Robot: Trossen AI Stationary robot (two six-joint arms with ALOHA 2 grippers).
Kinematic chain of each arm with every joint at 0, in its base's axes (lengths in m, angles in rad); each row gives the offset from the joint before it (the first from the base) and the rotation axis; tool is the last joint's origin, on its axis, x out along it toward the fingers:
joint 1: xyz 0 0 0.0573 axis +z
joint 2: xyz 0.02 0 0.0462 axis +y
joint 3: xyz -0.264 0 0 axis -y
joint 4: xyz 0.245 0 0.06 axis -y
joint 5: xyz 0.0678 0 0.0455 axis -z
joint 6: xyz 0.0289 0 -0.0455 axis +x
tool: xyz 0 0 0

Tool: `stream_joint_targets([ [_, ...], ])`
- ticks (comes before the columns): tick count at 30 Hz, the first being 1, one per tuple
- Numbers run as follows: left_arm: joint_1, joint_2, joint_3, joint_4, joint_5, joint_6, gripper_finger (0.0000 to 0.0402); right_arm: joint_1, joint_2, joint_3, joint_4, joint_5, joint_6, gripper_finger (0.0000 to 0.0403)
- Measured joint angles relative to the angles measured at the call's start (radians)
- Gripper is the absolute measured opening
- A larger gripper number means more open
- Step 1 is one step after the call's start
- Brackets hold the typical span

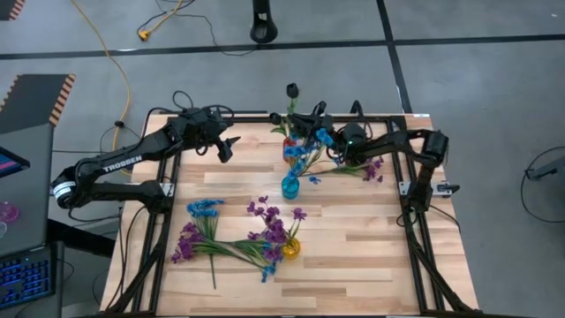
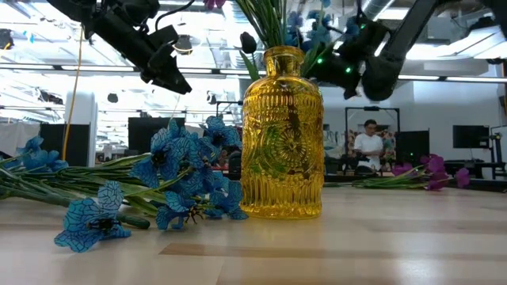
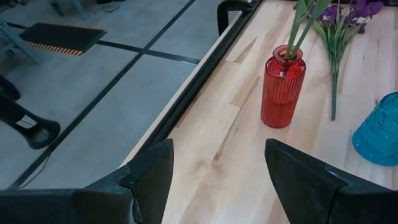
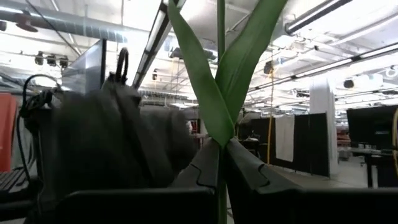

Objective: Sort flowers into vase by color
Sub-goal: Put the black flower into the red crystal vase

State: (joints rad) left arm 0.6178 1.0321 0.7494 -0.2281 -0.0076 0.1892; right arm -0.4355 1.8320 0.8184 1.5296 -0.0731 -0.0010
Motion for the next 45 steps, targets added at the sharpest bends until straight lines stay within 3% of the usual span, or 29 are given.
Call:
stream_joint_targets([
  [5,0.0,0.0,0.0,0.0,0.001,-0.016,0.0241,-0.008,0.075,0.027,0.037,0.0,0.029,0.004],
  [25,0.0,0.0,0.0,-0.001,0.001,-0.018,0.0241,-0.011,0.068,0.027,-0.133,-0.009,0.015,0.0056],
  [33,0.0,0.0,0.0,-0.001,0.001,-0.053,0.0241,-0.002,0.068,0.027,-0.143,-0.008,-0.08,0.0062],
  [39,0.0,0.0,0.0,-0.01,0.001,-0.062,0.0241,-0.003,0.033,0.027,-0.26,0.003,-0.071,0.0104],
  [45,0.0,0.0,0.0,-0.045,0.001,-0.107,0.0241,-0.003,-0.082,0.027,-0.546,0.029,-0.071,0.0166],
])
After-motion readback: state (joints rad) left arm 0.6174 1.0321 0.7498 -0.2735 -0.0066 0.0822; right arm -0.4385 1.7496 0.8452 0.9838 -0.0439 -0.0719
